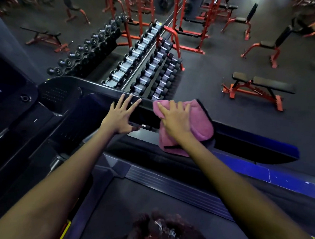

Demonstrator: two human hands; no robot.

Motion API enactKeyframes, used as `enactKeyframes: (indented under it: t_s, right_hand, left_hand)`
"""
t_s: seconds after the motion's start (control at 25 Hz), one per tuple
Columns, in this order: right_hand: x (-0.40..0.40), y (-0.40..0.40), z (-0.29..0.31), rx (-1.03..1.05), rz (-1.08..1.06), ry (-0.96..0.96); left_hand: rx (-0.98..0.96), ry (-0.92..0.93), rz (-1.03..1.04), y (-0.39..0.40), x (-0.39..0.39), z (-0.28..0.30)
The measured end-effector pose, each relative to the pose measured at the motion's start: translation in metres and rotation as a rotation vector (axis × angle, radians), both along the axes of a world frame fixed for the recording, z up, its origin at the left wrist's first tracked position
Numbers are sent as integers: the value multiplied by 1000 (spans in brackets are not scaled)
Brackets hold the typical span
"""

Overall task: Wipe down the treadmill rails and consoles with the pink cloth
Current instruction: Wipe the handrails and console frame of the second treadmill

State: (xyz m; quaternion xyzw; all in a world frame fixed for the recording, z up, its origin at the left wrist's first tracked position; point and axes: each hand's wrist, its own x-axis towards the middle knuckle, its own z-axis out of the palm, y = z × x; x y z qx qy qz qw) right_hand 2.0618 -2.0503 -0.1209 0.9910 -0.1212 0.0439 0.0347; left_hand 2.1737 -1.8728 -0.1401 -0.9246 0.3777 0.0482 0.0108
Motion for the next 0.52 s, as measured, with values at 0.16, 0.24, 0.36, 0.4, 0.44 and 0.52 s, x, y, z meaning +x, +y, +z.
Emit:
enactKeyframes:
  t_s: [0.16, 0.24, 0.36, 0.4, 0.44, 0.52]
  right_hand:
    - [-28, -17, -2, -51, 77, -24]
    - [-53, -40, -5, -60, 44, -59]
    - [-49, -51, 2, -54, -83, -46]
    - [-40, -46, 4, -25, -122, -51]
    - [-31, -37, 6, 23, -145, -63]
    - [-26, -26, 5, 73, -116, -74]
  left_hand:
    - [-22, -16, 0, -1, -2, 2]
    - [-55, -27, 33, -1, -4, 2]
    - [-62, -37, 161, -22, -2, 14]
    - [-28, -53, 182, -35, -3, 17]
    - [2, -56, 167, -48, -7, 19]
    - [17, -3, 39, -69, -21, 14]
